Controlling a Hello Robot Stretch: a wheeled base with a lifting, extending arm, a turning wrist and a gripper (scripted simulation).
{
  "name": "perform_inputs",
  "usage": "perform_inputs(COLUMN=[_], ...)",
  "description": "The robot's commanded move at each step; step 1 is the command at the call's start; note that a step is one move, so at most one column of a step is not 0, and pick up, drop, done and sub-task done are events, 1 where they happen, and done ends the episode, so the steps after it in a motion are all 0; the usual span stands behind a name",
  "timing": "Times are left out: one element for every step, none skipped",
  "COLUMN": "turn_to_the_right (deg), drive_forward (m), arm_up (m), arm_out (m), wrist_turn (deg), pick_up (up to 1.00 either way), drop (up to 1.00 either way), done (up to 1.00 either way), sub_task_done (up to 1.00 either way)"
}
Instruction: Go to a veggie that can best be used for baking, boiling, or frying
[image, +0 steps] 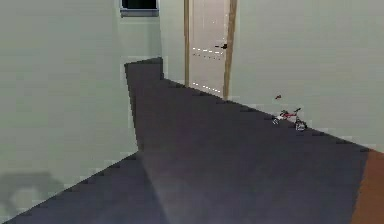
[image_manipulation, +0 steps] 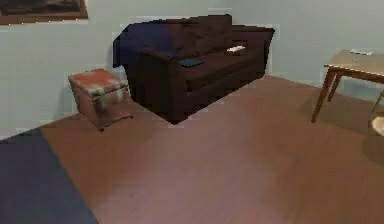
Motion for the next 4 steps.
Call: perform_inputs(turn_to_the_right=[0.0, -3.0, 0.0, -42.0], drive_forward=[1.00, 0.00, 1.00, 0.00], arm_up=[0.00, 0.00, 0.00, 0.00], arm_out=[0.00, 0.00, 0.00, 0.00], wrist_turn=[0.0, 0.0, 0.0, 0.0], pick_up=[0.00, 0.00, 0.00, 0.00], drop=[0.00, 0.00, 0.00, 0.00], done=[0.00, 0.00, 0.00, 0.00], sub_task_done=[0.00, 0.00, 0.00, 0.00])
